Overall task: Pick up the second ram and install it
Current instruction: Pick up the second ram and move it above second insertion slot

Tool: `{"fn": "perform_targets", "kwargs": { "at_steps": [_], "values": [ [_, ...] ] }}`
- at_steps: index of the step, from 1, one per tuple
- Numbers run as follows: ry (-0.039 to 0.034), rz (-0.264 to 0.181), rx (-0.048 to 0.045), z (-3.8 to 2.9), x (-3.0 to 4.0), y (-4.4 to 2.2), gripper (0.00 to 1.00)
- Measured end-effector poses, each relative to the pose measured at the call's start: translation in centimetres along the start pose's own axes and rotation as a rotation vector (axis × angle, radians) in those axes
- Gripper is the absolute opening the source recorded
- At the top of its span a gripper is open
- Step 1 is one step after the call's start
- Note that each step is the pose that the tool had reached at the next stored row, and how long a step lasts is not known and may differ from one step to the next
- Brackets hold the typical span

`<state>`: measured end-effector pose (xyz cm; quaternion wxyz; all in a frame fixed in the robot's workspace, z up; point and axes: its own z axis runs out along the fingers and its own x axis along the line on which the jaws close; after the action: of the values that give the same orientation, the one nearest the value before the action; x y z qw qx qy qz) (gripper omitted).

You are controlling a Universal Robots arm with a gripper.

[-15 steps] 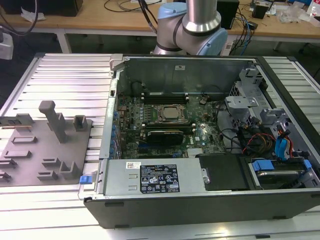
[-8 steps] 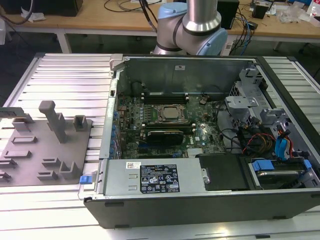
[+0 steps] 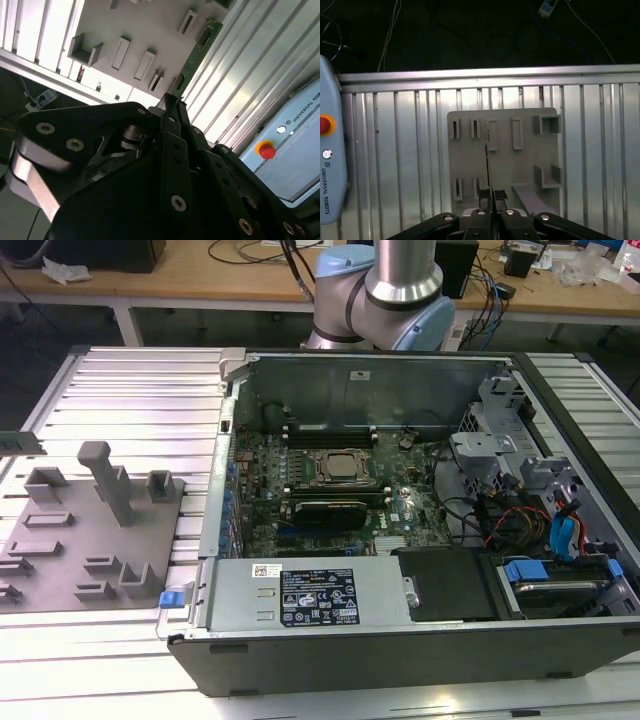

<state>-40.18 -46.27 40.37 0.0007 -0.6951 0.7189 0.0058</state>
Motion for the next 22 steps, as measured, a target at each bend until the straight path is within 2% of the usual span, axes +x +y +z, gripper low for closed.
{"fn": "perform_targets", "kwargs": {
  "at_steps": [3,9,14,15,17,22],
  "values": [
    [-0.0001,-0.004,0.0000,-0.69,-0.05,0.01,0.13],
    [0.0003,-0.004,-0.0003,-0.77,-0.07,-0.05,0.13],
    [0.0001,-0.004,-0.0001,-0.77,-0.11,-1.54,0.13],
    [0.0001,-0.004,-0.0001,-0.77,-0.13,-1.99,0.13],
    [0.0002,-0.004,-0.0002,-0.79,-0.18,-3.82,0.13],
    [0.0001,-0.004,-0.0004,-0.79,-0.26,-5.51,0.13]
  ]
}}
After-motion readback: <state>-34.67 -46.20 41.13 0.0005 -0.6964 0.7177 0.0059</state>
